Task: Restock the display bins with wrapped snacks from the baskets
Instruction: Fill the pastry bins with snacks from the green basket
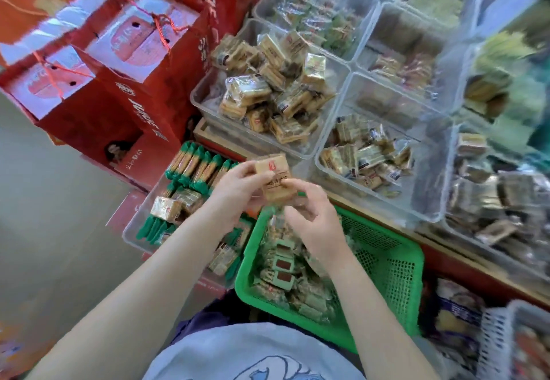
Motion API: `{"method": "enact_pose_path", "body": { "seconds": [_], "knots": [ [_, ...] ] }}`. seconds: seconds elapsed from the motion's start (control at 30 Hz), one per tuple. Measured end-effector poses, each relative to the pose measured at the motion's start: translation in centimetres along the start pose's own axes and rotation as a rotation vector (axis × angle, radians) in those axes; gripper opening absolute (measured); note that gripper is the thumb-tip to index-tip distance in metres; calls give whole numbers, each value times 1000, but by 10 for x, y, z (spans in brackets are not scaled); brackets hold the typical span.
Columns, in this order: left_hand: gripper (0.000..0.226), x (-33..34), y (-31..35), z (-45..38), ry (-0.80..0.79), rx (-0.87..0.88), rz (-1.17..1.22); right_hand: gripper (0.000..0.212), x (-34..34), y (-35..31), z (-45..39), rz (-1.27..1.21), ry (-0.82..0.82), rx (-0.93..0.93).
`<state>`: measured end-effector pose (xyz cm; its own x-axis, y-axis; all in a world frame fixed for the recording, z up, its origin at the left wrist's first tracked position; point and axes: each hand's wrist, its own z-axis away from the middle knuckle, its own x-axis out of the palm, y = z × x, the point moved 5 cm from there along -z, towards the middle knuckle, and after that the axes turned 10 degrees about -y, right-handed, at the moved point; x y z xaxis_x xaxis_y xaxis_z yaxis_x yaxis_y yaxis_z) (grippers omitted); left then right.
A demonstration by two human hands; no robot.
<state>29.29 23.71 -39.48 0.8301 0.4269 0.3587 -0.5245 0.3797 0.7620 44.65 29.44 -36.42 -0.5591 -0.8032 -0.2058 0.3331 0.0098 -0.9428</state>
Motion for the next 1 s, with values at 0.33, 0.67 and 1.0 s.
{"method": "enact_pose_path", "body": {
  "seconds": [0.33, 0.67, 1.0],
  "knots": [
    [30, 96, 43, -51, 45, 256, -904, 26, -117, 32, 16, -460, 386, 350],
    [49, 50, -3, -56, 56, 451, -1464, 11, -138, 51, -18, -646, 507, 366],
    [31, -137, -118, 7, 265, -509, -1353, 20, 68, 121, -25, 421, -354, 477]
  ]
}}
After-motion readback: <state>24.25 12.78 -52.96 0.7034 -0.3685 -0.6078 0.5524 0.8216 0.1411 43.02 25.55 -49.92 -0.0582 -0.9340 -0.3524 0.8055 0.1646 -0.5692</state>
